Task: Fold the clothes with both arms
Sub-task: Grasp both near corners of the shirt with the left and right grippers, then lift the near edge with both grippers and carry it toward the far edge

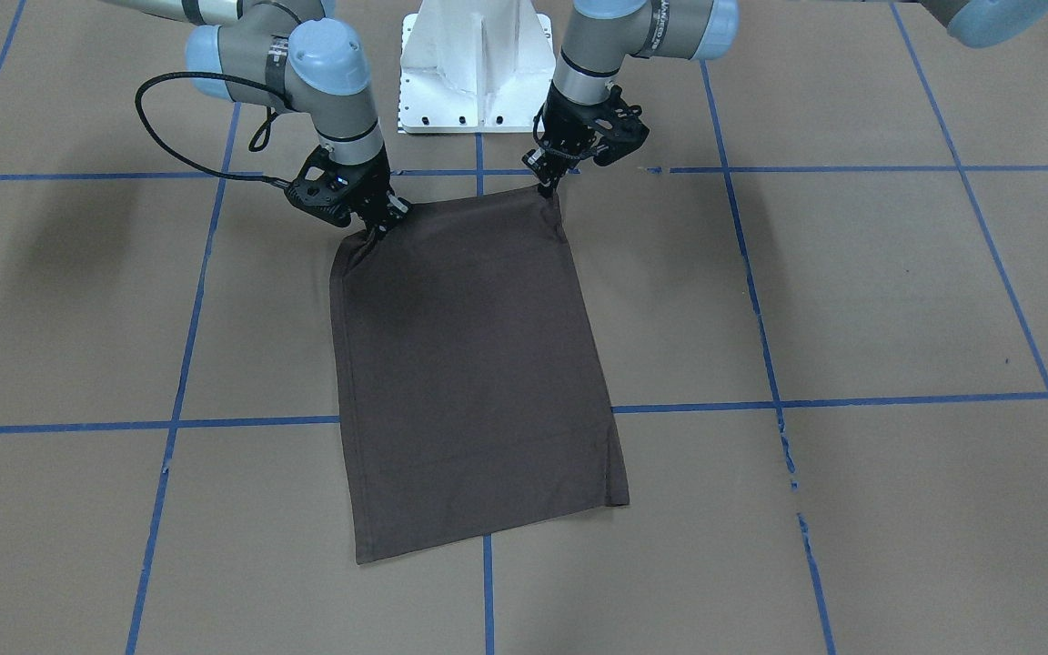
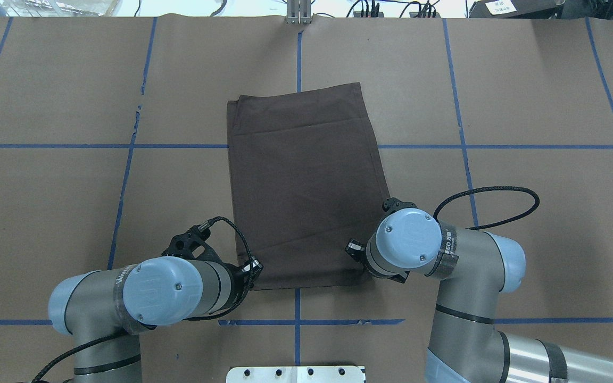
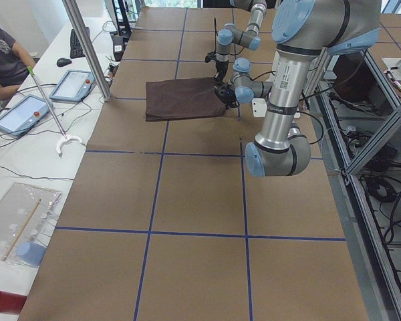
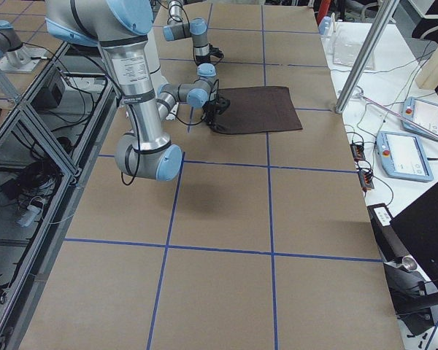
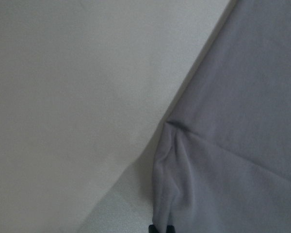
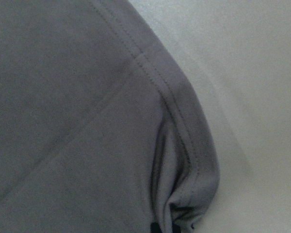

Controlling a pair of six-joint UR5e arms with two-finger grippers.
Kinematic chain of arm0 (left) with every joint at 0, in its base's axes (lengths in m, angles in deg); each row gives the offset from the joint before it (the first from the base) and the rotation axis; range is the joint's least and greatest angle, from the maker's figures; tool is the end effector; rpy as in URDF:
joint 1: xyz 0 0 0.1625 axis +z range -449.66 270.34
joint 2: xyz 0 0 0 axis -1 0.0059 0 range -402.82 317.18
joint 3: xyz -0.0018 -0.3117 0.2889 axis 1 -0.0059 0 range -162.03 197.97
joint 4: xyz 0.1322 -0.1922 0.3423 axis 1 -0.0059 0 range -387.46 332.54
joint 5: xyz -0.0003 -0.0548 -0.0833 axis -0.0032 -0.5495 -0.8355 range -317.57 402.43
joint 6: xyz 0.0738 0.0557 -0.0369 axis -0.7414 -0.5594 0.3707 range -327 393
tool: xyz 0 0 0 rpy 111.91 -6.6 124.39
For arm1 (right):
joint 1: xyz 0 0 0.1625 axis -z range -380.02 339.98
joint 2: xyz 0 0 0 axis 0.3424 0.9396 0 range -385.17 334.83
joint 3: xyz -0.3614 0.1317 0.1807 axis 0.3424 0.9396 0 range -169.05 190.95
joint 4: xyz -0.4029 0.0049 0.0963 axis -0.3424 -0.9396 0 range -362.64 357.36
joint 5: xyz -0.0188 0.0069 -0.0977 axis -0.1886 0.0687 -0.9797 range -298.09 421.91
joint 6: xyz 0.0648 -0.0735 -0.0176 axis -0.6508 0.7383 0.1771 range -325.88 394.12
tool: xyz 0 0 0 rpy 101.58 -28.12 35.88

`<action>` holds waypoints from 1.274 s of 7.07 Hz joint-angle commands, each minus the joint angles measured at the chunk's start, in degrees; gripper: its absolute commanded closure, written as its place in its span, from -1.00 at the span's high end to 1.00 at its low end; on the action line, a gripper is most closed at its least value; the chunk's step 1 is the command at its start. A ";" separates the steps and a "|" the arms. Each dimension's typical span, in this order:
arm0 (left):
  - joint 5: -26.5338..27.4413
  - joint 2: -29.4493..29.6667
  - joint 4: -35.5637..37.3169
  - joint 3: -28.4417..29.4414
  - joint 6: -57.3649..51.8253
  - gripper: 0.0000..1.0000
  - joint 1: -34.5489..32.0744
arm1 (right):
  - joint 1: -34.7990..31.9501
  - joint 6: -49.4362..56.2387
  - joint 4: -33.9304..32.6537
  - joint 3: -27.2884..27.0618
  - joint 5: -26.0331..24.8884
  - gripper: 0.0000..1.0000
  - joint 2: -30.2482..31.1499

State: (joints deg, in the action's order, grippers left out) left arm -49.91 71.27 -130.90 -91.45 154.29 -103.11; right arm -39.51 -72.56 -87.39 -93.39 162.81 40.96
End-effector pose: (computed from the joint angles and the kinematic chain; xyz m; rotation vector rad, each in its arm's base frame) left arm 0.5493 -0.2643 0.2511 -0.1954 0.9982 -0.6939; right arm -0.5461 -0.3147 0.3108 -0.1645 -0.7697 0.5268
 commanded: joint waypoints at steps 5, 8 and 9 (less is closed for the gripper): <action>-0.12 -1.05 2.01 -5.08 -2.70 -1.00 -0.09 | -0.38 -0.01 0.29 -5.50 0.97 -1.00 -0.65; 0.05 -1.58 6.99 -11.92 -2.64 -1.00 4.27 | 4.09 -6.24 0.20 -13.24 3.06 -1.00 3.21; 0.14 -1.67 10.08 -15.17 -2.20 -1.00 6.56 | 4.54 -6.34 0.46 -15.17 4.99 -1.00 4.70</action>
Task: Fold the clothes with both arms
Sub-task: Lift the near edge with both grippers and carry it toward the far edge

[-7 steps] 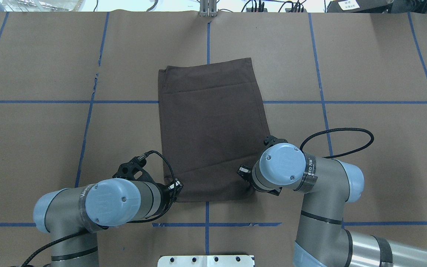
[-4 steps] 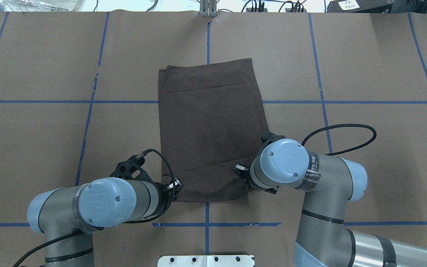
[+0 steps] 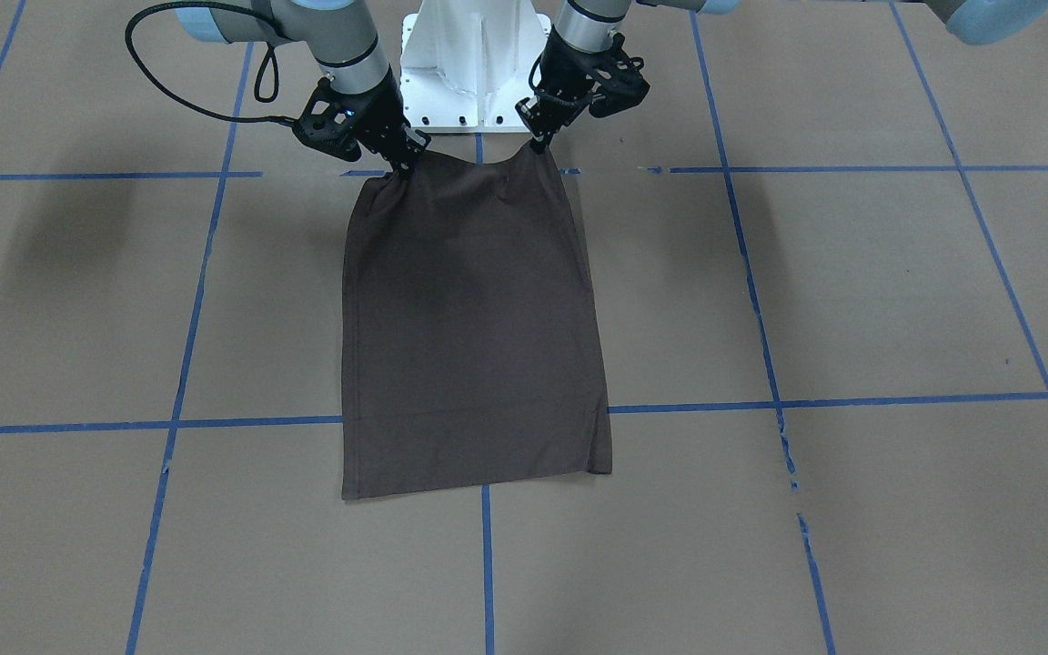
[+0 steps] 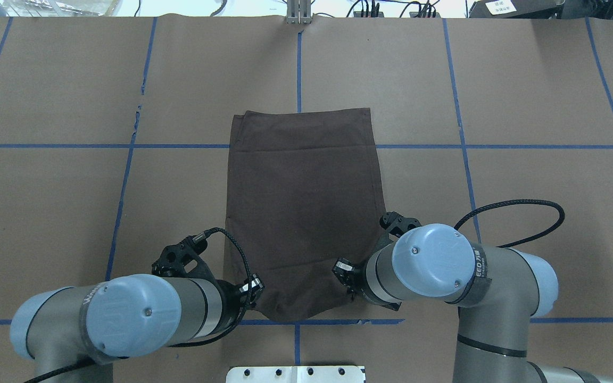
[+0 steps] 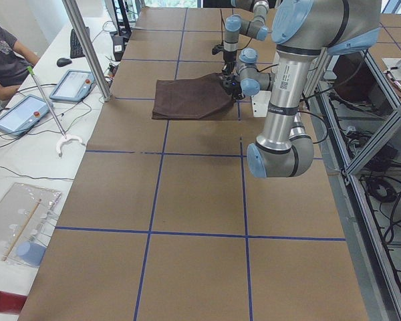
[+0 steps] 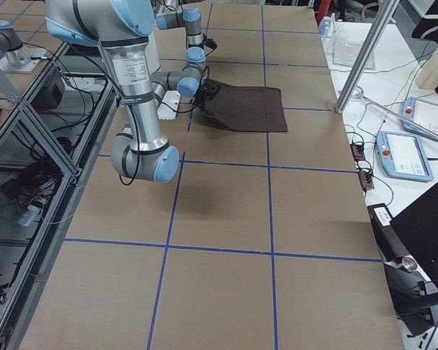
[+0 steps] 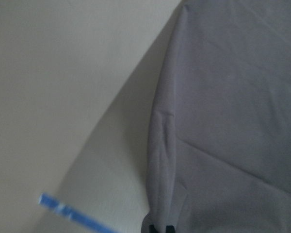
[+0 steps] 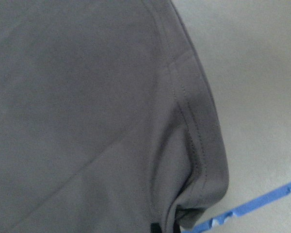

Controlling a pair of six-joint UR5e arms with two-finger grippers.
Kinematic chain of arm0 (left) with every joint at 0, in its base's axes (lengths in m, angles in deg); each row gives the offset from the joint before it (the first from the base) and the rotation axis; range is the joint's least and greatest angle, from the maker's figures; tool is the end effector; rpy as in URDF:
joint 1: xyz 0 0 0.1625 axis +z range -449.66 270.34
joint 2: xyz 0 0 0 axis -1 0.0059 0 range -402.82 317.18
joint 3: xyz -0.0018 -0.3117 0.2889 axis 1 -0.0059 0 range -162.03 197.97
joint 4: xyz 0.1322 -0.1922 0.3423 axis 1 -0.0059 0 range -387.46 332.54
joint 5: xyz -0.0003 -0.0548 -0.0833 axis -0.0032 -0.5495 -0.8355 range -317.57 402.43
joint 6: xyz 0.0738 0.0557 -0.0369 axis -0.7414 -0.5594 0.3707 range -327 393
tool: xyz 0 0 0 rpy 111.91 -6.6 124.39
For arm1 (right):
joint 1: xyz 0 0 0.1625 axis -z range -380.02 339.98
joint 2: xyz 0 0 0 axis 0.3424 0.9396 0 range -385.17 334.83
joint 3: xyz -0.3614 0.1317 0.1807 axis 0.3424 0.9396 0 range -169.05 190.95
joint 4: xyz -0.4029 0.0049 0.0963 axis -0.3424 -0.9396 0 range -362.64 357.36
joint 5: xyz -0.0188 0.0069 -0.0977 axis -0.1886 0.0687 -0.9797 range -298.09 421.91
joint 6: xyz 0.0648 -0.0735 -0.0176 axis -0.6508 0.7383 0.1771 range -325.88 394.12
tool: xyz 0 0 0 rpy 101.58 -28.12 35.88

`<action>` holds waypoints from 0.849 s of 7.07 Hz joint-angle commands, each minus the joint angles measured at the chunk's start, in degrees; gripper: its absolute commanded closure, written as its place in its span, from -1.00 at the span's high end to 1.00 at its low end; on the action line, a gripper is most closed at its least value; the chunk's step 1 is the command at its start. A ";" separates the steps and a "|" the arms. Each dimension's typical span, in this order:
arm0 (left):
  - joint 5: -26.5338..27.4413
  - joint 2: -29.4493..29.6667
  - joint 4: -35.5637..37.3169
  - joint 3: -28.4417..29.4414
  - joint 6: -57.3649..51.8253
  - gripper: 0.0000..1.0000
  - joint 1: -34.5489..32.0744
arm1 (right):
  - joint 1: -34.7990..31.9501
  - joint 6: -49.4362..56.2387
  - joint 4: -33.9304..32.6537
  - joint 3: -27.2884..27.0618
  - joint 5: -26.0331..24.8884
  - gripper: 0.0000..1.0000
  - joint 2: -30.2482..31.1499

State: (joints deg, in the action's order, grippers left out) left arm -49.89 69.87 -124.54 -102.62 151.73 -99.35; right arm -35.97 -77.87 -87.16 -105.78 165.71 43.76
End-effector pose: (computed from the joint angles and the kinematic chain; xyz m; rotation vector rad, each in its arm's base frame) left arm 0.5049 -0.2174 0.2028 -0.2139 1.0496 -0.5851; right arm -0.5020 -0.2574 0.2463 -0.2747 -0.9222 0.4991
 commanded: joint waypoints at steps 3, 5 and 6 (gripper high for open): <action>-0.31 0.42 3.92 -4.83 0.19 -1.00 3.62 | -1.25 1.67 0.67 -0.10 1.68 -1.00 1.05; -0.13 0.60 3.48 -3.60 -1.99 -1.00 -2.92 | -8.01 6.68 0.59 3.77 2.20 -1.00 -2.99; -0.22 0.95 3.13 -2.46 -3.49 -1.00 -6.79 | -11.70 7.23 0.85 7.09 4.55 -1.00 -5.44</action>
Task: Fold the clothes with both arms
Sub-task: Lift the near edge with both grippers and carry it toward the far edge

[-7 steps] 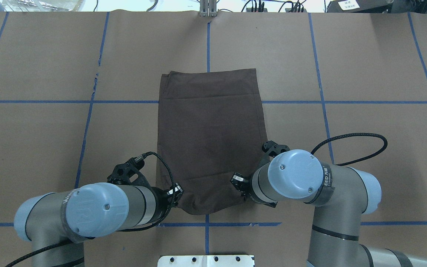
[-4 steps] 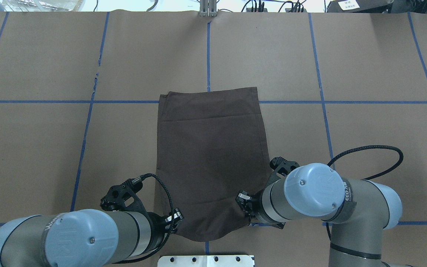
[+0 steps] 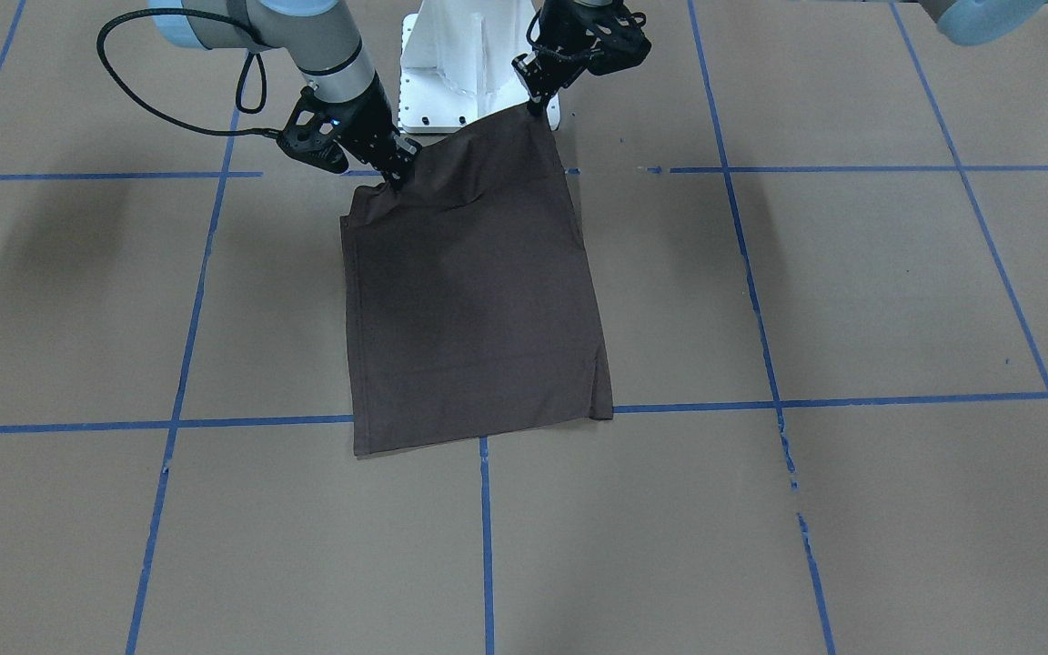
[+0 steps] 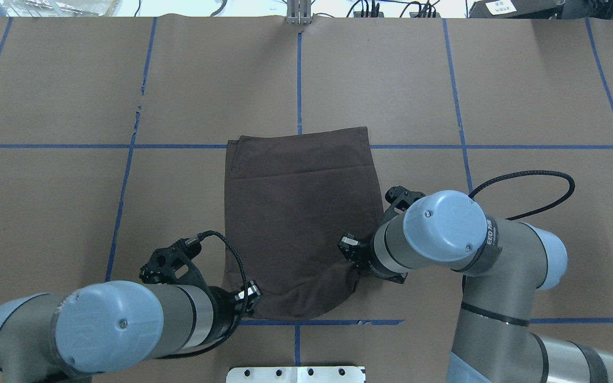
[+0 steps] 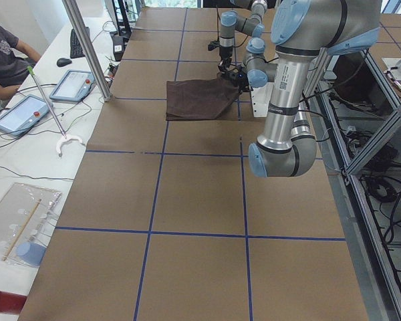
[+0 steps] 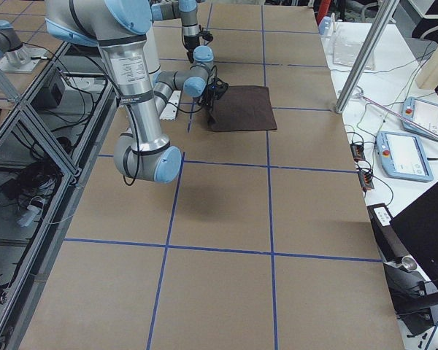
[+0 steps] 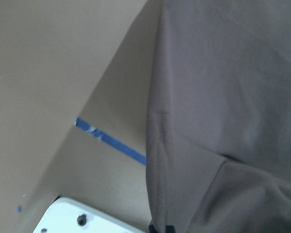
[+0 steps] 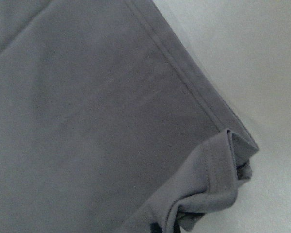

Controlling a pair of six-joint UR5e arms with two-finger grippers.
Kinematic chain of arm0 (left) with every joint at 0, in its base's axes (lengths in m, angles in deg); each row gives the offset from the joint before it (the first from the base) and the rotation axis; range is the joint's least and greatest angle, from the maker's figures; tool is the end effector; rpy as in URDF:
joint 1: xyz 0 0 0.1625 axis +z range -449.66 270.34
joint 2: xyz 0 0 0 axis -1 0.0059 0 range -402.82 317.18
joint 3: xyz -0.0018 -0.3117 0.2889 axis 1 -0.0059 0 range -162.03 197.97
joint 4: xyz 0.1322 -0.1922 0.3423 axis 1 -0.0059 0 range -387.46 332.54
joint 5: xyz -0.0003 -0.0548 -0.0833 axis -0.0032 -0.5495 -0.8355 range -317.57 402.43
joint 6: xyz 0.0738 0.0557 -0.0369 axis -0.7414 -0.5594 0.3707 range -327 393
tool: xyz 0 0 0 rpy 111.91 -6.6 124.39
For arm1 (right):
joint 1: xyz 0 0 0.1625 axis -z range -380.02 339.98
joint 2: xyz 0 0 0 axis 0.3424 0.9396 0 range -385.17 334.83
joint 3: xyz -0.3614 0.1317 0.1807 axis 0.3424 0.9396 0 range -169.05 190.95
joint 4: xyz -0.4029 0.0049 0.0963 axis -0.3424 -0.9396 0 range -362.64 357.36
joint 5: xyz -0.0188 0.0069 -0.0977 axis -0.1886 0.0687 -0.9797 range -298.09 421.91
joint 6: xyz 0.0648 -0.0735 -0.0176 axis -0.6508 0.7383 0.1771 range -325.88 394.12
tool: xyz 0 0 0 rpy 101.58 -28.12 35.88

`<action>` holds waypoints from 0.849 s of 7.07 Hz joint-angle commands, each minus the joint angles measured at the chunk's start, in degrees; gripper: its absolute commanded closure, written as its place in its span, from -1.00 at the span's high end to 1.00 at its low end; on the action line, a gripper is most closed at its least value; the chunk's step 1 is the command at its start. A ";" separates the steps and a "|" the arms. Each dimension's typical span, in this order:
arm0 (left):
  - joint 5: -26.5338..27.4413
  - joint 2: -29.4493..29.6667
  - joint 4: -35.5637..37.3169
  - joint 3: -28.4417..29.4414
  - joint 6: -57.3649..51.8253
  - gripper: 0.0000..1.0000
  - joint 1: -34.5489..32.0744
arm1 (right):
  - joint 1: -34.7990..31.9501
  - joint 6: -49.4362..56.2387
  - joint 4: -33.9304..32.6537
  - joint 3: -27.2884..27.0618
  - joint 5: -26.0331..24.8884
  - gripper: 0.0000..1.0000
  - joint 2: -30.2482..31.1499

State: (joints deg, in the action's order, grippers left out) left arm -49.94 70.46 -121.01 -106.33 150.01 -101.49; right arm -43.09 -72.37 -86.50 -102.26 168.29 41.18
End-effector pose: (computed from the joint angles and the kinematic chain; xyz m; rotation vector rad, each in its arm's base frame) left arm 0.4761 -0.2318 0.1825 -0.1809 1.0699 -0.5893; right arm -0.4878 -0.3221 0.2434 -0.2144 -0.9425 0.5045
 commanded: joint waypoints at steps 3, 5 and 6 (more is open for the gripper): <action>-4.12 2.47 -12.65 13.94 -5.20 -1.00 -15.04 | -12.33 1.73 6.85 18.59 5.15 -1.00 -11.12; -4.13 7.10 -14.99 21.95 -5.21 -1.00 -18.74 | -16.12 1.73 8.00 28.77 7.69 -1.00 -18.40; -4.13 9.74 -15.08 25.91 -5.12 -1.00 -21.80 | -17.87 1.81 9.75 35.79 8.49 -1.00 -22.19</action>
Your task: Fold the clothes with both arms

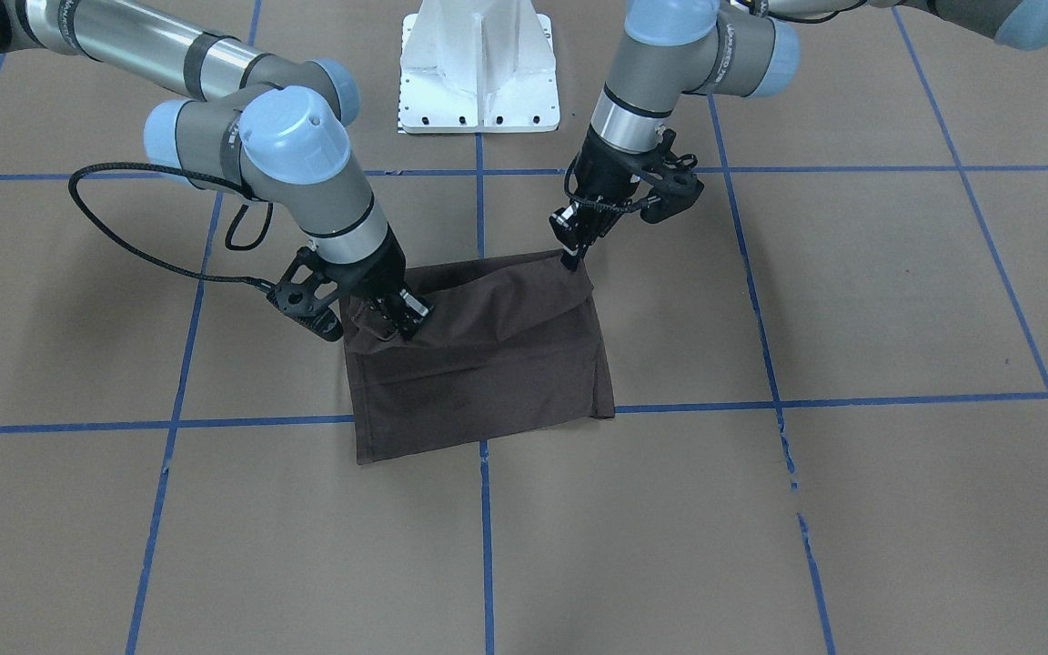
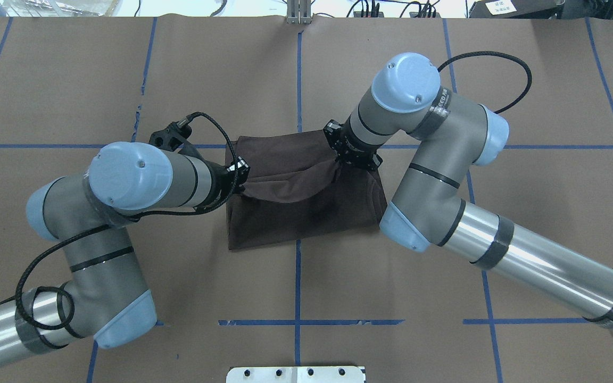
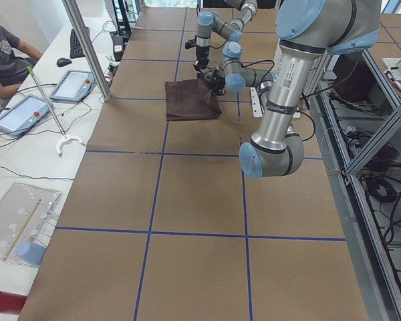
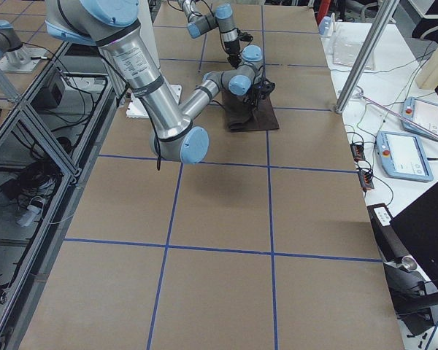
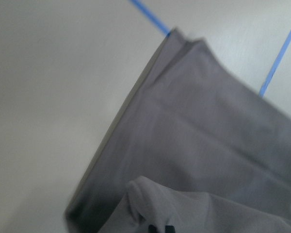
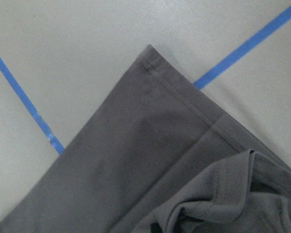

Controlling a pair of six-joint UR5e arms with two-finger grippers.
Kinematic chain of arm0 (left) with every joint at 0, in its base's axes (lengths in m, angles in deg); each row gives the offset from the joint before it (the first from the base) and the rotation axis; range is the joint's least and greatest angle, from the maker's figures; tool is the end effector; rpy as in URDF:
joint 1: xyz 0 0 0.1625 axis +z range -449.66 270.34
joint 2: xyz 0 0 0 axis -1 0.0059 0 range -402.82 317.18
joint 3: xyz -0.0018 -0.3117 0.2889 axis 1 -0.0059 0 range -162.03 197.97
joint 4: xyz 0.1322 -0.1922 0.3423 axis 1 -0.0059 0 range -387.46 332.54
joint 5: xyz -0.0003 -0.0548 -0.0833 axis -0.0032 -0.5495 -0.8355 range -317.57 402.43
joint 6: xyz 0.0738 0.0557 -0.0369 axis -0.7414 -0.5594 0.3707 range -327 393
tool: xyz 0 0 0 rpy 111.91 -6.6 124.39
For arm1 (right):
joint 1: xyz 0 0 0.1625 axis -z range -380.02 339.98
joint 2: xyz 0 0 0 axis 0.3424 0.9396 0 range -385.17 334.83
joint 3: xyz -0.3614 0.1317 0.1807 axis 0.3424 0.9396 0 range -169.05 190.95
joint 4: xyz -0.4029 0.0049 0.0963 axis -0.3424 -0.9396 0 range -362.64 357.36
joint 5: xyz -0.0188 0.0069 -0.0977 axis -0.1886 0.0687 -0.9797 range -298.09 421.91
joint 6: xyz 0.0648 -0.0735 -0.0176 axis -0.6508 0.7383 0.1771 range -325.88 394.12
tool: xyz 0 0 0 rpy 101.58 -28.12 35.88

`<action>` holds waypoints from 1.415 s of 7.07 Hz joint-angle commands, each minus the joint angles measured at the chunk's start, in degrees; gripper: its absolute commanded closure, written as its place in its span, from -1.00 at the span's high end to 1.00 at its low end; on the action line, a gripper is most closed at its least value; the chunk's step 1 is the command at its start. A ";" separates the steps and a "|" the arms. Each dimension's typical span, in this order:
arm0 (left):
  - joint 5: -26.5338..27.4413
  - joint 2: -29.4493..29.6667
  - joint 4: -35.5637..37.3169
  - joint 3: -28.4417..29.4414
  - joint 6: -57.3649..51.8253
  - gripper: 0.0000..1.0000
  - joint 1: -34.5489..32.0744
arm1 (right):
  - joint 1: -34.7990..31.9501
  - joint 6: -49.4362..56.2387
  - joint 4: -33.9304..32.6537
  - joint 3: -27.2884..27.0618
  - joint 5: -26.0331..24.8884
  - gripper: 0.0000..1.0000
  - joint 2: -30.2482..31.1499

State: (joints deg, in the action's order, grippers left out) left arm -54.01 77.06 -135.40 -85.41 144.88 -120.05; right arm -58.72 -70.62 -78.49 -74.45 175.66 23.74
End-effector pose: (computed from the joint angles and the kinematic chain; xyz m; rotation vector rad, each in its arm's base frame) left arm 0.4834 -0.4252 0.2225 -0.0227 1.1013 -0.7613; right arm -0.5102 -0.5281 0.2302 -0.2019 -0.9507 0.6772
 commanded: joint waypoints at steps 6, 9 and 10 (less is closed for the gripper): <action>-2.25 10.29 -19.59 32.01 -18.27 1.00 -16.02 | -10.43 14.39 7.12 22.47 4.20 1.00 -9.70; -15.58 -0.10 -19.23 21.62 -32.85 1.00 -23.71 | -19.61 33.29 3.63 17.24 11.20 1.00 -2.19; -20.41 -7.39 -18.54 15.72 -42.52 1.00 -27.75 | -24.01 46.17 -0.57 11.54 11.76 1.00 4.12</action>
State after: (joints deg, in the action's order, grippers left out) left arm -68.91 77.60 -154.51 -62.81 112.97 -143.38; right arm -77.45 -37.64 -74.96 -57.21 185.56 21.31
